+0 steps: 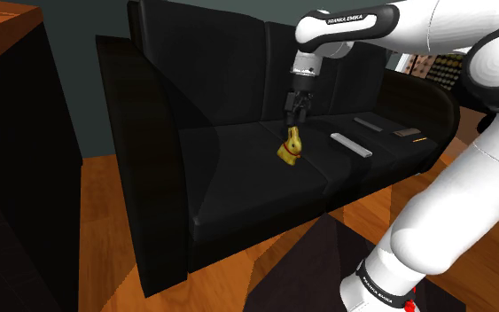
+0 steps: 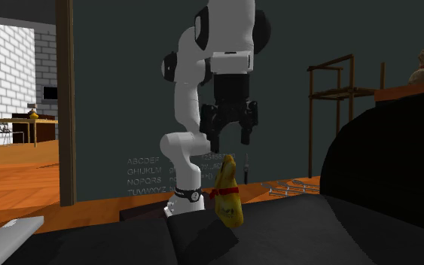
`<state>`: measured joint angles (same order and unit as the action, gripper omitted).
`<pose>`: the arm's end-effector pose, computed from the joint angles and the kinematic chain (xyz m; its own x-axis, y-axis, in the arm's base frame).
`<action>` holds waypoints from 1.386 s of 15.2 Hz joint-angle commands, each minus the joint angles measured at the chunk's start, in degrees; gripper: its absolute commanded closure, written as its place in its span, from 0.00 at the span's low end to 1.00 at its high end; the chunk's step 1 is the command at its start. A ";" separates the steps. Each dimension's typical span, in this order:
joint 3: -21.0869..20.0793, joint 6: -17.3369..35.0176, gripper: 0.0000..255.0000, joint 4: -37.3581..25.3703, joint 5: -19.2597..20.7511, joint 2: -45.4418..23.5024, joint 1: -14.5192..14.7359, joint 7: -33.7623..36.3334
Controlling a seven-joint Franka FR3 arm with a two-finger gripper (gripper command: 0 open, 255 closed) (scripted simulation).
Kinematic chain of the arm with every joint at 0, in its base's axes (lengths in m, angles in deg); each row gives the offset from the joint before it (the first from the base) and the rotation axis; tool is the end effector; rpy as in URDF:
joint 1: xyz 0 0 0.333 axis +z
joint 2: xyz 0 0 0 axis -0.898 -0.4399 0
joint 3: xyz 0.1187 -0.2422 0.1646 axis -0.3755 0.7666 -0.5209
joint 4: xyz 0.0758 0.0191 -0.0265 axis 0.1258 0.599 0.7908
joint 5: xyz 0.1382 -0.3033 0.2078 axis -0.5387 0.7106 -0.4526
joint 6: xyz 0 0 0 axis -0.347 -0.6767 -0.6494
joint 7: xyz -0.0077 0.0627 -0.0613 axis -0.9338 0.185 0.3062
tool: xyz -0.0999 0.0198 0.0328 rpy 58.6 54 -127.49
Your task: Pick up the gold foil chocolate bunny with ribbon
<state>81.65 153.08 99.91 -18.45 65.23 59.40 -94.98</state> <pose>0.4792 -0.1576 0.5205 0.9864 0.0410 -0.1590 0.0192 -0.9905 -0.1365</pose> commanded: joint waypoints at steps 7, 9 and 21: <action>0.67 5.26 0.00 2.92 -0.99 -2.80 -0.42 -1.29; 0.68 5.70 0.00 3.29 -1.01 -2.87 -0.42 -1.33; 0.66 4.19 1.00 2.02 -0.94 -2.62 -0.41 -1.19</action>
<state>82.33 157.90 102.46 -19.41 62.52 58.98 -96.24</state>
